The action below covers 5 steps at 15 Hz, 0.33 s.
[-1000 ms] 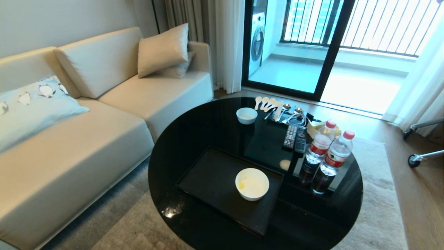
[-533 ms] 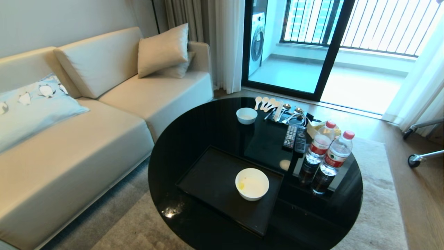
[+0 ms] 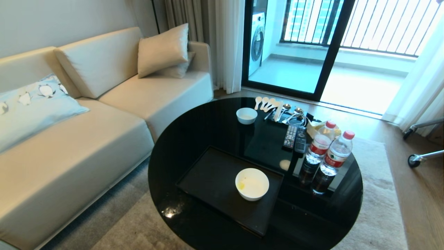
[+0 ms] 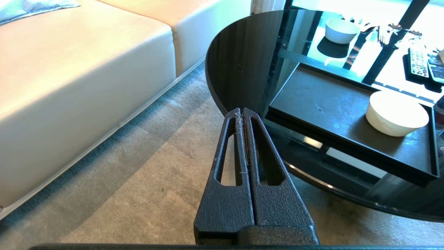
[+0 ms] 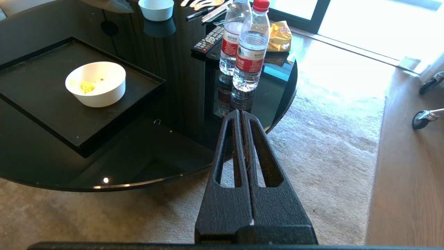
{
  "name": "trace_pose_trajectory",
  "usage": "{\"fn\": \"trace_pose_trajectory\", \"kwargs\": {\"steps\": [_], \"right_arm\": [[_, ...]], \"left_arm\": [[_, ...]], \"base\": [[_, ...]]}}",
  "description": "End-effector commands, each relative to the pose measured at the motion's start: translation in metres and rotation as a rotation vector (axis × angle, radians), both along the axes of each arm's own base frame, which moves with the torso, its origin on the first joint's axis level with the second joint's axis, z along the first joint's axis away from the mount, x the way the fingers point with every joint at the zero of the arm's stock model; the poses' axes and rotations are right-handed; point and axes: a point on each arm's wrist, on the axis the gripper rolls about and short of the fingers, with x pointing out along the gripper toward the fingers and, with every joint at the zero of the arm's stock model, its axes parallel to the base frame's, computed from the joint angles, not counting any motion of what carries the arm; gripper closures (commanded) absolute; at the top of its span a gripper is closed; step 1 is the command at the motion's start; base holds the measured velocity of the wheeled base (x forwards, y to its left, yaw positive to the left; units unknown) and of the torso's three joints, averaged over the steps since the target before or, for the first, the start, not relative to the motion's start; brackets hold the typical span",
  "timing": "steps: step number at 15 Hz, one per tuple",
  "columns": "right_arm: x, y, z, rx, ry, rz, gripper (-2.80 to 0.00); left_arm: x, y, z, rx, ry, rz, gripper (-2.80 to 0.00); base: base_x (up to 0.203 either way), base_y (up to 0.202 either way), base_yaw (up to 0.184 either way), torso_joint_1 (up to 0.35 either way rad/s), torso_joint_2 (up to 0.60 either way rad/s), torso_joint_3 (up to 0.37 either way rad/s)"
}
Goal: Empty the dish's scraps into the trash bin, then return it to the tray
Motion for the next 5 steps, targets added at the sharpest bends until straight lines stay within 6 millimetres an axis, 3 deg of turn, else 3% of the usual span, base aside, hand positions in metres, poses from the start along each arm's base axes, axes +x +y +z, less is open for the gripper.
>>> {"fn": "trace_pose_trajectory", "kwargs": {"steps": [1, 5], "right_arm": [[-0.0001, 0.0, 0.0002, 0.001, 0.0, 0.001, 0.0], [0.0, 0.0, 0.0001, 0.017, 0.0, 0.002, 0.0]], "left_arm": [[0.0, 0.0, 0.0, 0.0, -0.001, 0.0, 0.0], [0.0, 0.0, 0.0, 0.0, -0.001, 0.0, 0.0]], "base": [[0.0, 0.0, 0.0, 0.0, 0.0, 0.0], [0.0, 0.0, 0.0, 0.0, 0.0, 0.0]]}}
